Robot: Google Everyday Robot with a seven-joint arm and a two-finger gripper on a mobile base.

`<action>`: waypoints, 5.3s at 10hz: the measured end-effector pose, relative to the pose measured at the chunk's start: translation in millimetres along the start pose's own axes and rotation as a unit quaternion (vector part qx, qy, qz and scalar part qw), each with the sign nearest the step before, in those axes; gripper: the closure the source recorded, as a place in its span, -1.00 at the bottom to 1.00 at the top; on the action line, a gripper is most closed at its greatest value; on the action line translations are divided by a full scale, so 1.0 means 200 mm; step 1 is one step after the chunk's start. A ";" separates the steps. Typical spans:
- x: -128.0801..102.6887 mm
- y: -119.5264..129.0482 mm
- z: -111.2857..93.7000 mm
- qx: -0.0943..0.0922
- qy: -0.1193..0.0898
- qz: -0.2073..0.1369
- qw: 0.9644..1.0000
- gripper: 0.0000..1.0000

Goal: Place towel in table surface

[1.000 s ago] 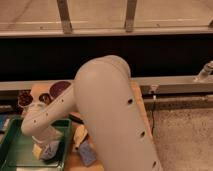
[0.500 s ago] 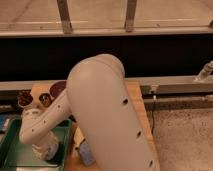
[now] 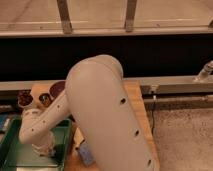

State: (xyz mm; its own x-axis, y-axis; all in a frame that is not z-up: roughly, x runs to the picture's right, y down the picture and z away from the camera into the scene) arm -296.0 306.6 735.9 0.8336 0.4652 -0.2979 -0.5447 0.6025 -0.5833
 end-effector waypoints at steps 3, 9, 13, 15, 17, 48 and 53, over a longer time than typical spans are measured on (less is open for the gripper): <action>-0.02 -0.02 -0.10 -0.014 -0.026 0.004 1.000 1.00; -0.14 -0.01 -0.56 -0.040 -0.133 -0.038 0.990 1.00; -0.09 -0.25 -0.85 -0.031 -0.191 -0.020 0.981 1.00; 0.04 -0.40 -0.92 -0.024 -0.206 0.015 0.978 1.00; 0.22 -0.60 -1.03 -0.008 -0.221 0.068 0.973 1.00; 0.96 -1.47 -1.00 0.003 -0.189 0.315 0.930 1.00; 1.12 -1.52 -0.52 -0.031 -0.147 0.378 0.913 1.00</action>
State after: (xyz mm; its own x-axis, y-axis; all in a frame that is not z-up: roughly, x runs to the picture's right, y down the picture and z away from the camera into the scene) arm 65.1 160.5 767.6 0.1549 0.8929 -0.4227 -0.9407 0.0026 -0.3392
